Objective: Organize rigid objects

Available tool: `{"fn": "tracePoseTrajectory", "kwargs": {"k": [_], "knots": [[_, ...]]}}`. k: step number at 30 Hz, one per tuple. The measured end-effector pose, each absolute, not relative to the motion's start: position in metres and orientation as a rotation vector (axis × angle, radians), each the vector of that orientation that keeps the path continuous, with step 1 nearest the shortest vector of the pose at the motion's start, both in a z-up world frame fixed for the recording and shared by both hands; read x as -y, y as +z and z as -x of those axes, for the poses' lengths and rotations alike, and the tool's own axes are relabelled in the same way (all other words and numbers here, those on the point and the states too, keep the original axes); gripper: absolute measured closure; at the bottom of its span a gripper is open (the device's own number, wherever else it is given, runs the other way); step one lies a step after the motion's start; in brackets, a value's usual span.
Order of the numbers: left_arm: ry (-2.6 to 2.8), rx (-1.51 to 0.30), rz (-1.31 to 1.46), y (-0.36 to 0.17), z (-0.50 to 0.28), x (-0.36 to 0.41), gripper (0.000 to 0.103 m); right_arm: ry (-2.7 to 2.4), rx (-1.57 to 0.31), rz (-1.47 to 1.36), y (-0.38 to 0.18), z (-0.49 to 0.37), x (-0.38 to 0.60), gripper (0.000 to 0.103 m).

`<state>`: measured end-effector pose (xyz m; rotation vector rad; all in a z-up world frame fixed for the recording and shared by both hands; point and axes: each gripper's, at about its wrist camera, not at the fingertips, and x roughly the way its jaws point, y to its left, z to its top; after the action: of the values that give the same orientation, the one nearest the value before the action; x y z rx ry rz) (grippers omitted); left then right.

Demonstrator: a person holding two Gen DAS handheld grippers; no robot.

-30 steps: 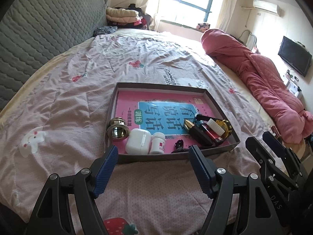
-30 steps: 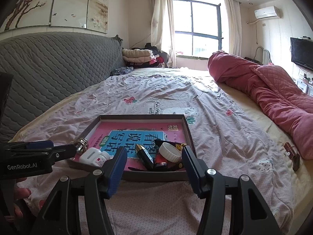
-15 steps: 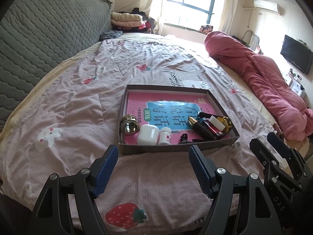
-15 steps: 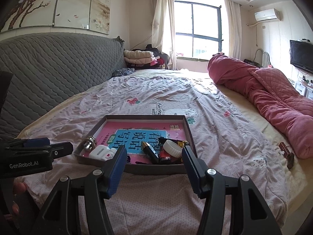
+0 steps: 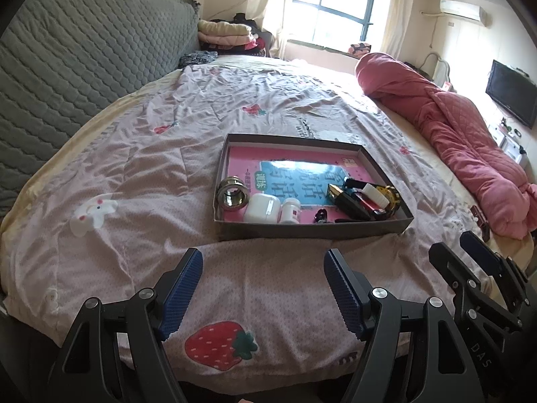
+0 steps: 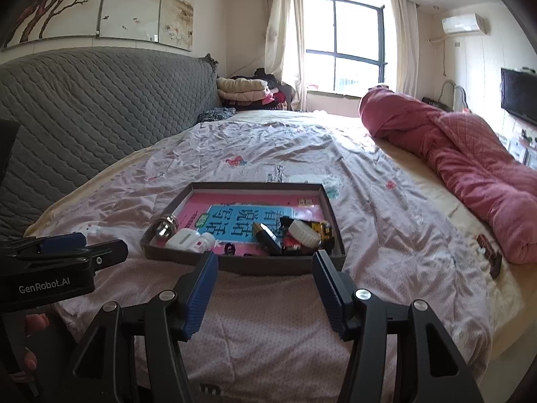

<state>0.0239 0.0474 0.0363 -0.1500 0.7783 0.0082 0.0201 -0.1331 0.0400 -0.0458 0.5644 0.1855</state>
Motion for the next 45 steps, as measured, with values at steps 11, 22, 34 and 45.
{"fn": "tracePoseTrajectory", "kwargs": {"k": [11,22,34,45], "knots": [[0.044,-0.804,0.129,0.017,-0.024,-0.045,0.027,0.160,-0.589,0.050,0.029,-0.018,0.137,0.045],[0.041,-0.829,0.105,0.000,-0.028,-0.038,0.027,0.195,-0.658,0.071,0.003,-0.028,0.136,0.045],[0.042,-0.880,0.093,-0.020,-0.037,-0.030,0.027,0.192,-0.720,0.034,-0.017,-0.039,0.143,0.045],[0.032,-0.903,0.089,-0.035,-0.044,-0.024,0.027,0.195,-0.749,0.058,-0.031,-0.046,0.140,0.045]]}}
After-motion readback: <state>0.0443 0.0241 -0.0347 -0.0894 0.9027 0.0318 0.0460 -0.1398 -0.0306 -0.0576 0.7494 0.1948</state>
